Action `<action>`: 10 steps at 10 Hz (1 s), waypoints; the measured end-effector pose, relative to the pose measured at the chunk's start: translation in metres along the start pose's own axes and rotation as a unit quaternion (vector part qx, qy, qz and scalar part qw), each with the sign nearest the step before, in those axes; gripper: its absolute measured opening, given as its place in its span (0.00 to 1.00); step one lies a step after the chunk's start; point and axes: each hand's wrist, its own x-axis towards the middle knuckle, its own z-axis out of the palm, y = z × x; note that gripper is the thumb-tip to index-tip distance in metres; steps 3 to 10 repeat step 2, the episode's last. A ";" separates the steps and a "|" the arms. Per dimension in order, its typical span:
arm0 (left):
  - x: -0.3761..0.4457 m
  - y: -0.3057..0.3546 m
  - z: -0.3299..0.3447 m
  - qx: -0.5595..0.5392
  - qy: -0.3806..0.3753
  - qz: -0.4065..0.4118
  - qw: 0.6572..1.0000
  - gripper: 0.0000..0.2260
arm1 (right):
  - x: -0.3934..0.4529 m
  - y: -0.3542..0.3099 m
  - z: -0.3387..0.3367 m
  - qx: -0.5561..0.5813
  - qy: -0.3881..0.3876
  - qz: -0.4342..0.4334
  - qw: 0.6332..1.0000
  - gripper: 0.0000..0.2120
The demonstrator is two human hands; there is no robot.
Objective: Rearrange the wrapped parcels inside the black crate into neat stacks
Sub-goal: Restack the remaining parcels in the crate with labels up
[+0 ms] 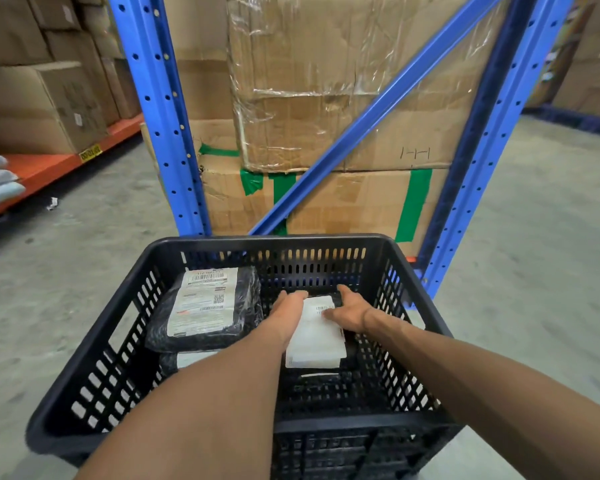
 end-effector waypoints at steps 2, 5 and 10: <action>-0.038 0.046 -0.021 0.070 -0.010 0.079 0.994 0.26 | -0.027 -0.034 -0.027 0.043 0.068 -0.116 0.990 0.32; -0.038 0.046 -0.021 0.070 -0.010 0.079 0.994 0.26 | -0.027 -0.034 -0.027 0.043 0.068 -0.116 0.990 0.32; -0.038 0.046 -0.021 0.070 -0.010 0.079 0.994 0.26 | -0.027 -0.034 -0.027 0.043 0.068 -0.116 0.990 0.32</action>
